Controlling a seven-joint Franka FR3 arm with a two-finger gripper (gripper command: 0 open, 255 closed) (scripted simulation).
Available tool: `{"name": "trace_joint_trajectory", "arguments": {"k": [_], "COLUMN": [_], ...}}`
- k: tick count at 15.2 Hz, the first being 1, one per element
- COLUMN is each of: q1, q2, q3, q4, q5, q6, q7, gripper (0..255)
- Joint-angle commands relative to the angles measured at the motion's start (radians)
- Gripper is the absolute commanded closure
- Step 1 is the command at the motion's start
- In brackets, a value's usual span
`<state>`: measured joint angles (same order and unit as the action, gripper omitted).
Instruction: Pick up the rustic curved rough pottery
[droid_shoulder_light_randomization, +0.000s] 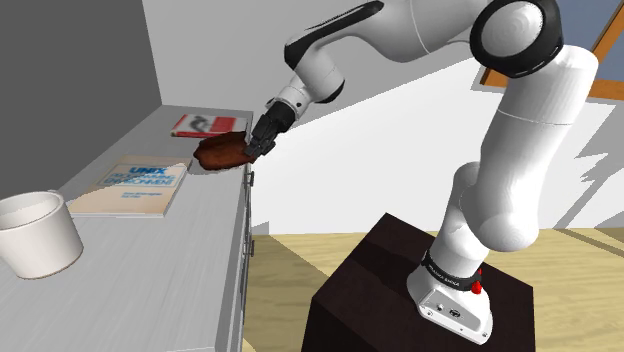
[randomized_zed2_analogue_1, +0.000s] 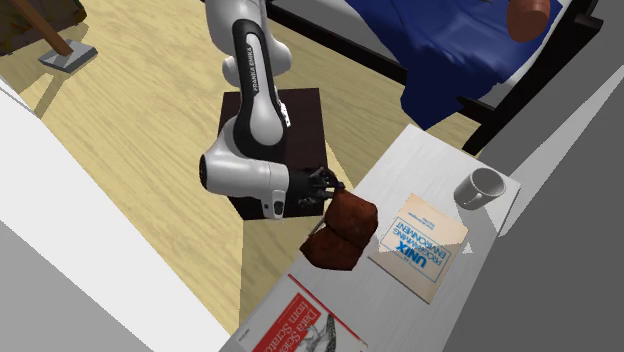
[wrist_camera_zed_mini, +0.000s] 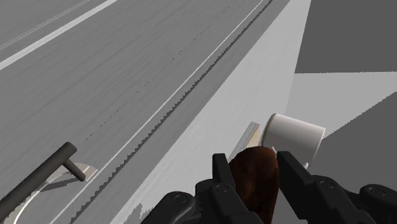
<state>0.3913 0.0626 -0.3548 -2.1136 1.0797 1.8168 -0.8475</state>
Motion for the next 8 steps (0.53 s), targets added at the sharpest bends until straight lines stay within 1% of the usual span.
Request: {"name": "trace_joint_trajectory", "arguments": {"k": [1,6,8], "q1": [0.000,0.000,0.000], "q2": [-0.013,-0.045,-0.046], "q3": [-0.001,-0.001,-0.001], "q4": [0.009,0.035,0.035], "q5": [-0.009,-0.030,-0.031], "q6": [-0.008,-0.031,-0.032], "q7": [0.020,0.072,0.073], "gripper": [255,255,255]}}
